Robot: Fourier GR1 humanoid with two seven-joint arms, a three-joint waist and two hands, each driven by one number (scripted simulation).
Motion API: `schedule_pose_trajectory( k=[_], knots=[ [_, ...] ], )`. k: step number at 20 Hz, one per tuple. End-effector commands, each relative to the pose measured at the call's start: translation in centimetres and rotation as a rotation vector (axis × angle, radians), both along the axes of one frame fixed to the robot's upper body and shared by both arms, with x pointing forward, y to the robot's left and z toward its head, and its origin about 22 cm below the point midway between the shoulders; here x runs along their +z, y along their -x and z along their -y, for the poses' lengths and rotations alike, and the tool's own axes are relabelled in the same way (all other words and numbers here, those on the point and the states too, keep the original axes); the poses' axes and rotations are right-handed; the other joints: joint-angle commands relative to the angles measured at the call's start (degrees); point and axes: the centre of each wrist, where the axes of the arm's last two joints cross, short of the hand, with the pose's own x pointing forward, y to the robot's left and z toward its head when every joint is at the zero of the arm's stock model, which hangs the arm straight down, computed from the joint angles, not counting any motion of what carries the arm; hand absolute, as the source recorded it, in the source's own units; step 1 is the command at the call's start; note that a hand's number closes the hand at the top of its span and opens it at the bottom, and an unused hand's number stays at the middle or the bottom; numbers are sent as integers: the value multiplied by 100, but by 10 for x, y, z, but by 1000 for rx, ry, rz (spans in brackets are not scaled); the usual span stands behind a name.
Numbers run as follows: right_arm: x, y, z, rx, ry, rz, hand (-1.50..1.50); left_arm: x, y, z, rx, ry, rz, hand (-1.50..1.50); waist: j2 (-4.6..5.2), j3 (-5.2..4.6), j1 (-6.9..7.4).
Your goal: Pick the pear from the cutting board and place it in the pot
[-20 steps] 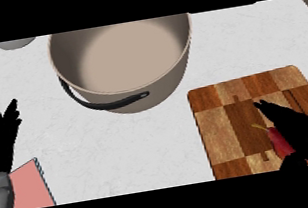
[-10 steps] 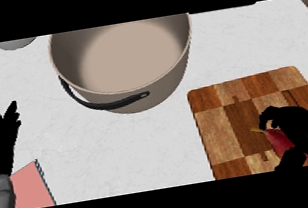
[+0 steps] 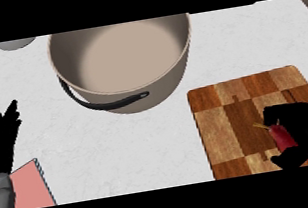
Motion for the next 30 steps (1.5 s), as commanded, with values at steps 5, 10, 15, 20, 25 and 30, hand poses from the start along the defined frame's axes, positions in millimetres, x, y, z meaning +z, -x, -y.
schedule_pose_trajectory(
  k=[5,10,15,20,25,30],
  knots=[
    [34,-20,-21,-242,58,118,150,-6,11,12,1,5,-9,0,13,3,49],
    [71,-38,-37,-362,65,243,150,10,-7,-7,4,11,0,0,17,2,10],
    [121,-26,-65,-314,-64,550,150,6,-2,7,-3,-12,-6,0,0,3,33],
    [165,-4,-100,-182,-277,798,150,-6,1,1,0,16,-13,0,-2,-1,32],
    [208,-1,-123,-126,-227,881,150,-11,5,8,-12,0,-28,0,6,-1,44],
    [243,-30,-167,-72,-267,787,150,10,0,25,-24,8,-17,0,9,1,85]
  ],
)
